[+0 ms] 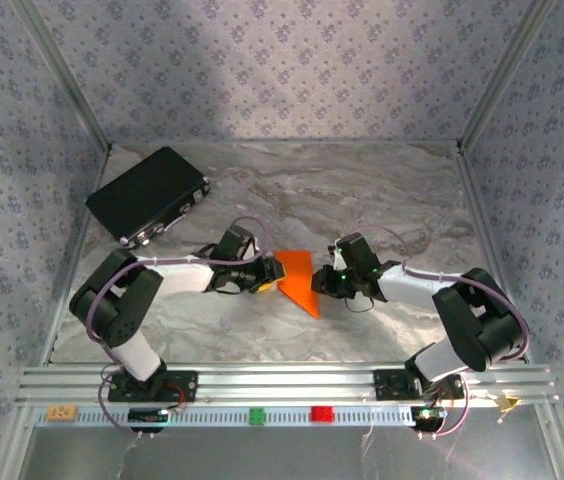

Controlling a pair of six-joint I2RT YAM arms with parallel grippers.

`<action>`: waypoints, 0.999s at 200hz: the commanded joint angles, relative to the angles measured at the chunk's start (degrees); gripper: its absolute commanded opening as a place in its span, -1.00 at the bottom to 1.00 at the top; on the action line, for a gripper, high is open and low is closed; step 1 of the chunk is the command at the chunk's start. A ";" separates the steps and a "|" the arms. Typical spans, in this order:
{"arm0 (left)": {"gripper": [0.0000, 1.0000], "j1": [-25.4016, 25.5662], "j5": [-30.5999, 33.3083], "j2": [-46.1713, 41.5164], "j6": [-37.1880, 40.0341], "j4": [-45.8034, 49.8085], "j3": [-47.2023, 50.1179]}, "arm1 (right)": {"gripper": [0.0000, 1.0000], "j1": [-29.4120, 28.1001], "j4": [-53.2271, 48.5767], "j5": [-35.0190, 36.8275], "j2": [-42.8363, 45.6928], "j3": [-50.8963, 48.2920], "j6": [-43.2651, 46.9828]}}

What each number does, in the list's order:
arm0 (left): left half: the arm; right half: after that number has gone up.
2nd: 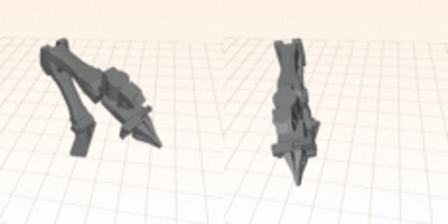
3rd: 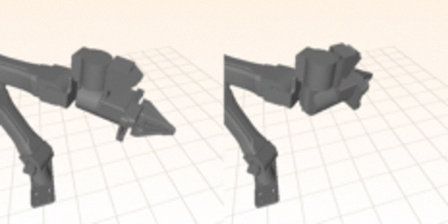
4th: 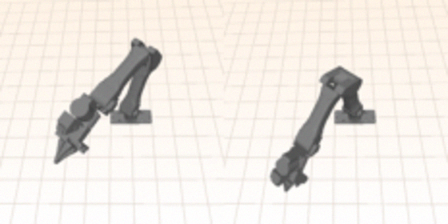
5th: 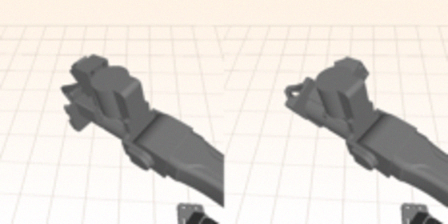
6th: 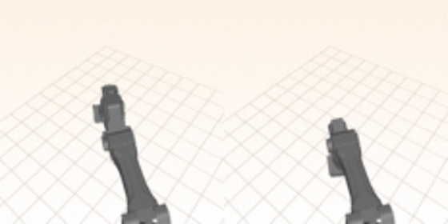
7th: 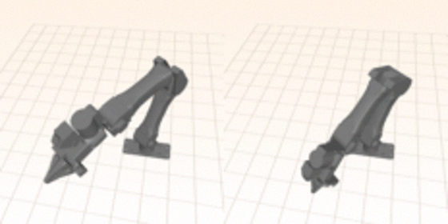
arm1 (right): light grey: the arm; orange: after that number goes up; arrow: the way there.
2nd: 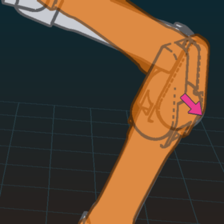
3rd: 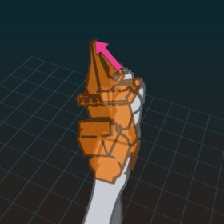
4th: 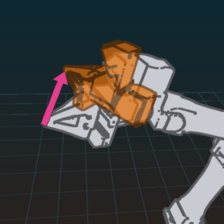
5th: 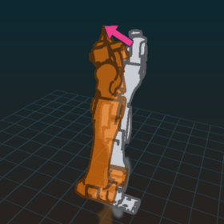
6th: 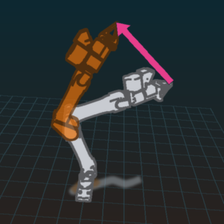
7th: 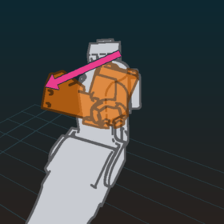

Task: Fold a paper plane with a square sheet of paper (pick it up from the middle)
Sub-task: Fourth fold the wing at the center of the table.

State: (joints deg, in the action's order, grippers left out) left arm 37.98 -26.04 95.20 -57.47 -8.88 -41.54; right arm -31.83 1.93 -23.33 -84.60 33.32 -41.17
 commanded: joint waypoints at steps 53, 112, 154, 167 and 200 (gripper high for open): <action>-0.28 -0.40 -2.46 2.79 -0.45 -2.84 -2.41 | -0.59 0.47 -0.28 0.60 0.43 0.01 -0.14; -0.40 -0.92 -4.16 3.58 -1.81 -6.72 -1.78 | -0.58 0.88 -0.26 0.45 1.57 -0.71 -0.15; -0.52 -2.05 -6.21 4.43 -3.61 -11.16 -0.67 | -0.54 1.13 -0.65 1.90 4.27 -1.69 0.11; -0.55 -2.36 -6.52 4.54 -3.86 -12.04 -0.51 | -0.52 1.16 -0.90 2.34 5.24 -1.98 0.21; -0.58 -2.92 -8.20 5.55 -4.82 -15.36 -0.39 | -0.50 1.43 -1.78 2.85 7.10 -2.47 0.56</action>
State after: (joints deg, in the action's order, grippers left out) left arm 35.59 -31.73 99.24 -61.23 -20.01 -42.54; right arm -30.87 1.80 -21.82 -79.22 31.64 -41.12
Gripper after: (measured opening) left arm 0.212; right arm 0.246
